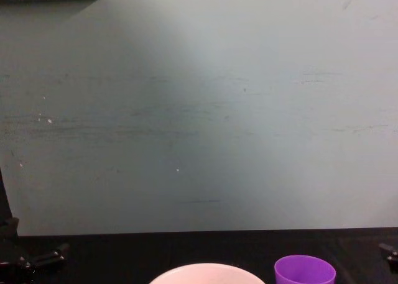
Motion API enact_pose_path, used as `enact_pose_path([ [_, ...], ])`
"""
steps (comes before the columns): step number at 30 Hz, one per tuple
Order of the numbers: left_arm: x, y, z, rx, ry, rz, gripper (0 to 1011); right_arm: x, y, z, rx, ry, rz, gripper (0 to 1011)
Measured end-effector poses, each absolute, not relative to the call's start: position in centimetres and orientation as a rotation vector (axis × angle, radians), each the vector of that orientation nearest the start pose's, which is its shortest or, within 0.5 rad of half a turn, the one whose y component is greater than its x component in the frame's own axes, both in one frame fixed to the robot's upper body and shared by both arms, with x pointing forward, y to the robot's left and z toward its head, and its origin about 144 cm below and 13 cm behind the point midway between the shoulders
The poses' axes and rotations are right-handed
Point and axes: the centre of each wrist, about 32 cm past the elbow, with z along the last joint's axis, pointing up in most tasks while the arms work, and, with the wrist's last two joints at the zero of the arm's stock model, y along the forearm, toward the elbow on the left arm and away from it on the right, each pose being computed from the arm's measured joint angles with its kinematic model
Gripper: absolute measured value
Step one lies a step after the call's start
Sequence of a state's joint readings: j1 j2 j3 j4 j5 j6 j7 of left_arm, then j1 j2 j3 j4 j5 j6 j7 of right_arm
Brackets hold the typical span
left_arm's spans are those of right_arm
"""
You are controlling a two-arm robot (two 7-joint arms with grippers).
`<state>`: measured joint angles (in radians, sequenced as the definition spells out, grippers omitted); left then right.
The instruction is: Pick up the cup and pour the mung beans from the cup into the bowl.
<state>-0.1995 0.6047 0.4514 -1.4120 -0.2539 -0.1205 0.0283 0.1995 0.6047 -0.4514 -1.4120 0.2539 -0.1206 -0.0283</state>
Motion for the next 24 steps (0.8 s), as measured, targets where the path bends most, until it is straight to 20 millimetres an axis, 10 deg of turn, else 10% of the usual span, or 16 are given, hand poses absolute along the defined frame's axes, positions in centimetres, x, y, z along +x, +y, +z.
enact_pose_path([
  [24,48.86,30.97,113.98,0.305,-0.285,1.248,1000,48.86,-30.97,113.97,-0.304,-0.285,-1.248,1010],
])
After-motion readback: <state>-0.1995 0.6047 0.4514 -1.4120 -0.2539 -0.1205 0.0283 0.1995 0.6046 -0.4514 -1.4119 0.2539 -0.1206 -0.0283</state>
